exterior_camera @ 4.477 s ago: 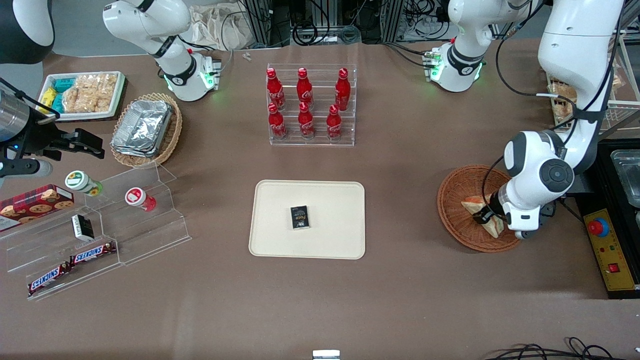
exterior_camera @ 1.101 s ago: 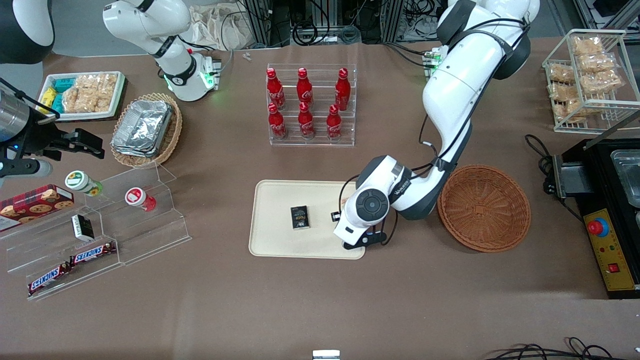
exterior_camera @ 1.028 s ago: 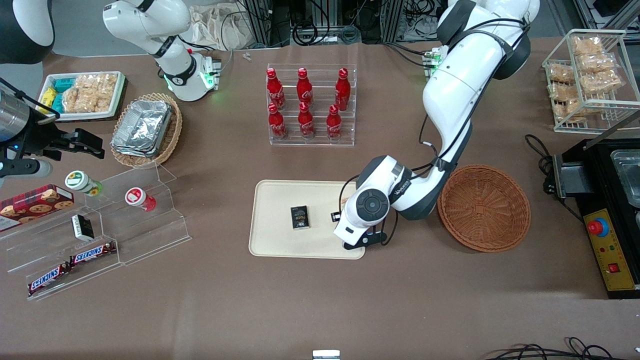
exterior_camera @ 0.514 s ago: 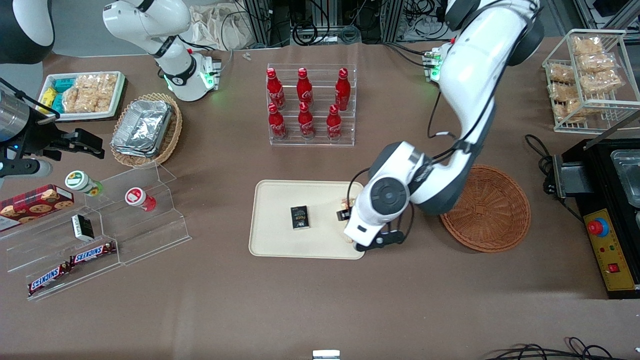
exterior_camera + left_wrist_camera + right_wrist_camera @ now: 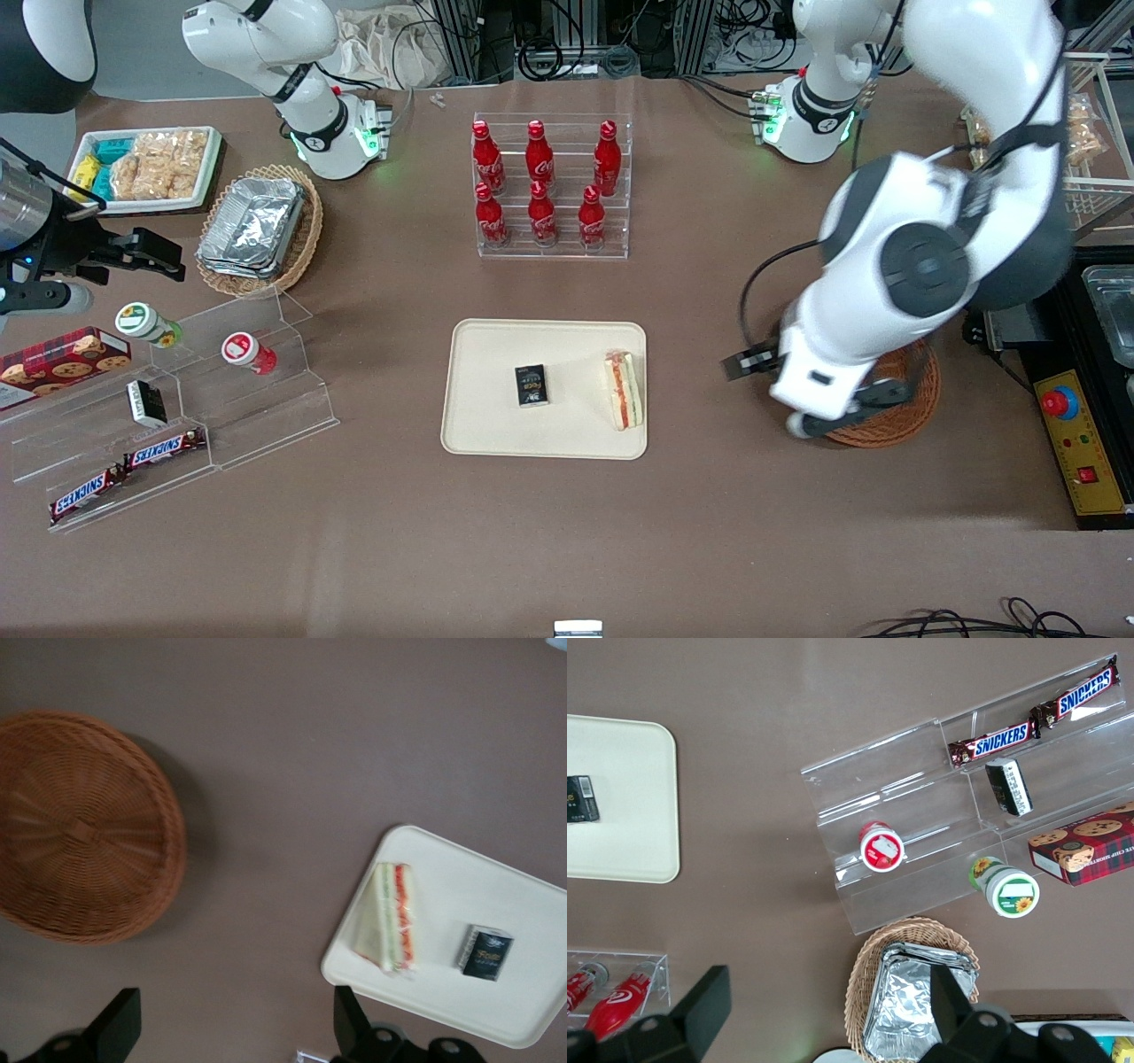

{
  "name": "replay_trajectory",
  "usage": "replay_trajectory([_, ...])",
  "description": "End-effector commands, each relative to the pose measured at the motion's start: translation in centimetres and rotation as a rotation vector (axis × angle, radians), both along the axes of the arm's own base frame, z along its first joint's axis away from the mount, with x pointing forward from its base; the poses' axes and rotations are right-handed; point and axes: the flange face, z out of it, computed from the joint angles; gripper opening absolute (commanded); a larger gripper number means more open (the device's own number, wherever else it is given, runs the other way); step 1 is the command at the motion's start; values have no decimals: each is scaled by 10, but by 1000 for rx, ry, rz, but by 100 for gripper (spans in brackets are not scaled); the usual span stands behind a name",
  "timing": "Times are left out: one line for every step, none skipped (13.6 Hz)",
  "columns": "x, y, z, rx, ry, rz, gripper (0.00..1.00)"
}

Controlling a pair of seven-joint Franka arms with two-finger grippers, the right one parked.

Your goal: Place sandwich from basket to tray

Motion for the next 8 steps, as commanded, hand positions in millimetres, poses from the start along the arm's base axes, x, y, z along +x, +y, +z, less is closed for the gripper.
replay_trajectory([-23, 56, 26, -16, 10, -1, 99])
replay_trajectory([-28, 73, 31, -31, 15, -11, 99])
replay_trajectory([-37, 89, 37, -29, 12, -41, 99])
replay_trajectory([-45, 107, 38, -15, 12, -52, 99])
replay_trajectory([-51, 132, 42, -26, 10, -42, 99])
replay_trajectory([-59, 148, 45, -64, 12, -79, 99])
replay_trajectory([-67, 176, 50, -79, 6, -109, 99])
replay_trajectory([-76, 185, 50, -82, 14, -142, 99])
